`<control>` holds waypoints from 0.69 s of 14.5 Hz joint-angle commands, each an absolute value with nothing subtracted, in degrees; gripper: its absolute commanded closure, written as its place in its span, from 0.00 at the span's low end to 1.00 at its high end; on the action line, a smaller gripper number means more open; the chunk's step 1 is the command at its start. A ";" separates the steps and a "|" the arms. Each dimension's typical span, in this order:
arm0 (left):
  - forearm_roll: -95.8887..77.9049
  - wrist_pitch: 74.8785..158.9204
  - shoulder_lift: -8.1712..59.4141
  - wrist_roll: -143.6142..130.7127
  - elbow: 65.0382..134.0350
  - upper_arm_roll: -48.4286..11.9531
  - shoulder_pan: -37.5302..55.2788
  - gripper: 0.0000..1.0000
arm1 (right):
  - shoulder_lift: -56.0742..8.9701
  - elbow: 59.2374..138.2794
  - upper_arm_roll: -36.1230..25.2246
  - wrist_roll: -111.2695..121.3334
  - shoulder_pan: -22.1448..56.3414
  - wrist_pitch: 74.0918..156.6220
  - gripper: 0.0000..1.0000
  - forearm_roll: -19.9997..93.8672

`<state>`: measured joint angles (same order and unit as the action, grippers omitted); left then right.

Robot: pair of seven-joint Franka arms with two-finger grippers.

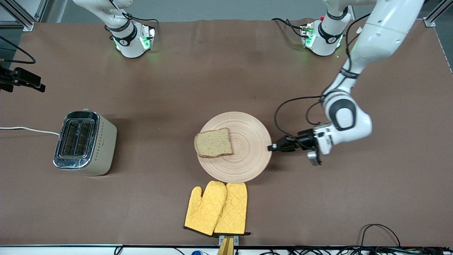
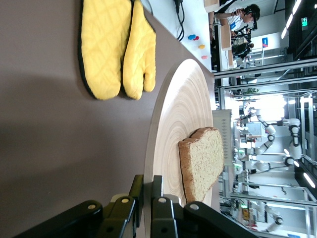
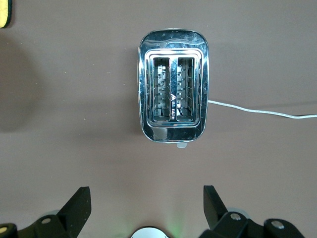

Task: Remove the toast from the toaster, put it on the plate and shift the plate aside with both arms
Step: 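Drag the plate with the left gripper away from the toaster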

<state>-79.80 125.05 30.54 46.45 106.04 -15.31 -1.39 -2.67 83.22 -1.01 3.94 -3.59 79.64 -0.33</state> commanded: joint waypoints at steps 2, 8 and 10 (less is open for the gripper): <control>-71.73 111.92 31.11 41.92 101.78 -15.91 -12.89 1.00 | -1.23 85.08 -0.18 3.25 -4.83 79.37 0.00 -0.88; -61.36 100.55 37.78 42.45 96.78 -15.64 -27.14 1.00 | -1.14 85.25 -0.18 3.25 -5.01 79.10 0.00 -0.79; -58.20 98.27 39.89 42.63 95.11 -15.56 -30.31 1.00 | -1.23 85.25 -0.18 3.25 -5.01 79.01 0.00 -0.79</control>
<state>-60.41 102.35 37.36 43.08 98.77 -14.73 -27.86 -2.67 83.65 -1.11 3.91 -3.93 79.09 -0.33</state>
